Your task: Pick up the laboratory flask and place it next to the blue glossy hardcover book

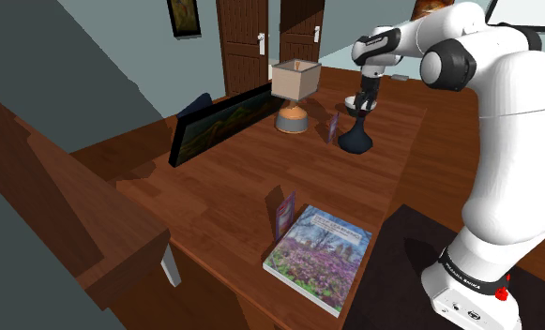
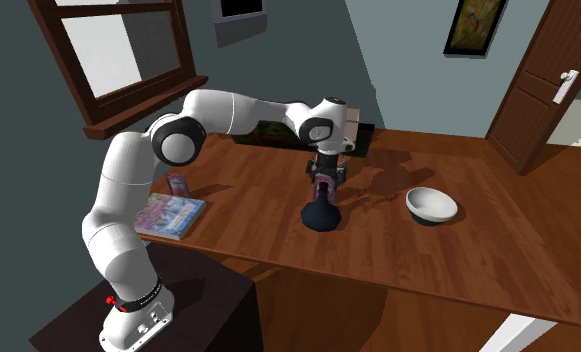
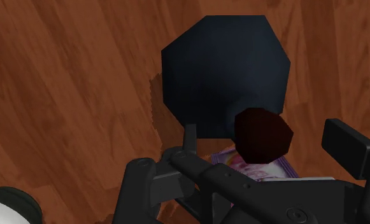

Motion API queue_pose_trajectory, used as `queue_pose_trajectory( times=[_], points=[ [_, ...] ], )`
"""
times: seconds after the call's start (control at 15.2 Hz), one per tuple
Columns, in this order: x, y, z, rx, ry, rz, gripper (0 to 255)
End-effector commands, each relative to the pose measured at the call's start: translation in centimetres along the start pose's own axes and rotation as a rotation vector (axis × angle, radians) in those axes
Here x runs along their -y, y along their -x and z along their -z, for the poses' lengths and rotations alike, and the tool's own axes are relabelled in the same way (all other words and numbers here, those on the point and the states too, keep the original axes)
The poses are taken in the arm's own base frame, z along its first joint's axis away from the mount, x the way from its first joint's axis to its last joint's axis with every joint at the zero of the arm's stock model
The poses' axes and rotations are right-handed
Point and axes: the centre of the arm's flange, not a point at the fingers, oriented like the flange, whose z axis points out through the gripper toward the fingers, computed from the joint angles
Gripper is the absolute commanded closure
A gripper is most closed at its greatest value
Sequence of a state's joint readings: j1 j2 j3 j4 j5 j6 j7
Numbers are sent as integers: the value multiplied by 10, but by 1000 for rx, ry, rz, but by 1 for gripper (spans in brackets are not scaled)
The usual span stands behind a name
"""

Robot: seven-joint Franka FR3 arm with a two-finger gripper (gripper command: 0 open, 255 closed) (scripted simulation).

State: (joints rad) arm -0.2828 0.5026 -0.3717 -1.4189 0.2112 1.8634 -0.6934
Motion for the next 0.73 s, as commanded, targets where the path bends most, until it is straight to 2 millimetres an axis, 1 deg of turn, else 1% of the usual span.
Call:
queue_pose_trajectory(
  times=[0.0,0.13,0.66],
  points=[
    [1,0,-10,0,0,0,0],
    [1,0,-23,0,0,0,0],
    [1,0,-23,0,0,0,0]
  ],
)
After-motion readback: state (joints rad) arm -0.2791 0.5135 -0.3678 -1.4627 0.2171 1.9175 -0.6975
